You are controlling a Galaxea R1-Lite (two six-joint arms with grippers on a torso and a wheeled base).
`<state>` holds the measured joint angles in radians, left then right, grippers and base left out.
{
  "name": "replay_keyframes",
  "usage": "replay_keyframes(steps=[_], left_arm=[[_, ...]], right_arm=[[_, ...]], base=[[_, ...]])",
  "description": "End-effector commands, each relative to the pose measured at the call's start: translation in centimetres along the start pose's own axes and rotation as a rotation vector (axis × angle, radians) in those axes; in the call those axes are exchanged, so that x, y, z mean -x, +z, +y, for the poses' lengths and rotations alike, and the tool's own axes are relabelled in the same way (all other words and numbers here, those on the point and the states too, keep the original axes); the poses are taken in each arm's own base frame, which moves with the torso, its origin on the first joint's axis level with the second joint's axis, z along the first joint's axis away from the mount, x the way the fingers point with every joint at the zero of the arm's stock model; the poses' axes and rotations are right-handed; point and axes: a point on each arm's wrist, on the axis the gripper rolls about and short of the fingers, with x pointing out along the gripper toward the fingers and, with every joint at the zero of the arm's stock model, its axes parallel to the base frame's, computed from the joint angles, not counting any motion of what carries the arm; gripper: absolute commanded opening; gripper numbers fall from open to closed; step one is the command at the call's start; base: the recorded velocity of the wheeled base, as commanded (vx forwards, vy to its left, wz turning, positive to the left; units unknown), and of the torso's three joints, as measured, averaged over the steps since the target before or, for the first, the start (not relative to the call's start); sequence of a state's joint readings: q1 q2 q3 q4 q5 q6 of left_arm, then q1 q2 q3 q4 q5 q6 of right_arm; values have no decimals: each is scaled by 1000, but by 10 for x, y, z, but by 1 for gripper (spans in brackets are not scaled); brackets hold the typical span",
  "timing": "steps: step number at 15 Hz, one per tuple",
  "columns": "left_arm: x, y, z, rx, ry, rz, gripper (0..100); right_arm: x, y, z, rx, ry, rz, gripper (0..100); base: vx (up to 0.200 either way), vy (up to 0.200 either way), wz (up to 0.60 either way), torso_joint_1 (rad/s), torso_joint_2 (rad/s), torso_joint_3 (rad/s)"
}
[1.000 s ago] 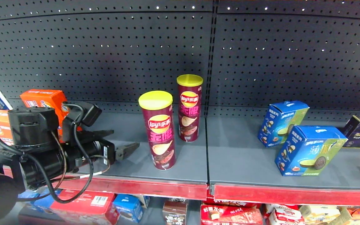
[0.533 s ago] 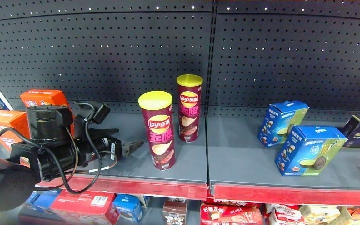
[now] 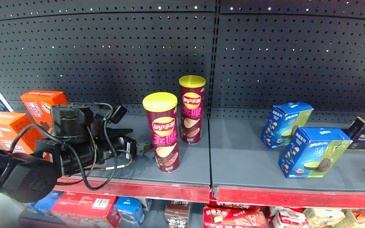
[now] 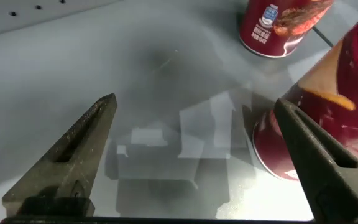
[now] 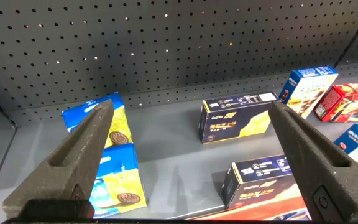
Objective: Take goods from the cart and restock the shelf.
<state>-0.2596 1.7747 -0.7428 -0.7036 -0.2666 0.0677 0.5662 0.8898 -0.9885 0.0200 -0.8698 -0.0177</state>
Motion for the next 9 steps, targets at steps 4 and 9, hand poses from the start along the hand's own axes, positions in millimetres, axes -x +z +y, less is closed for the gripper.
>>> replay_keyframes(steps=[4,9], left_arm=[[-8,-2,-5,-3,-23,11,100],[-14,0,-11,-9,-41,5,100]], right_arm=[[0,1,0,-2,-2,-1,100],[-1,0,1,5,0,3,100]], base=[[0,0,0,0,0,0],[0,0,0,0,0,0]])
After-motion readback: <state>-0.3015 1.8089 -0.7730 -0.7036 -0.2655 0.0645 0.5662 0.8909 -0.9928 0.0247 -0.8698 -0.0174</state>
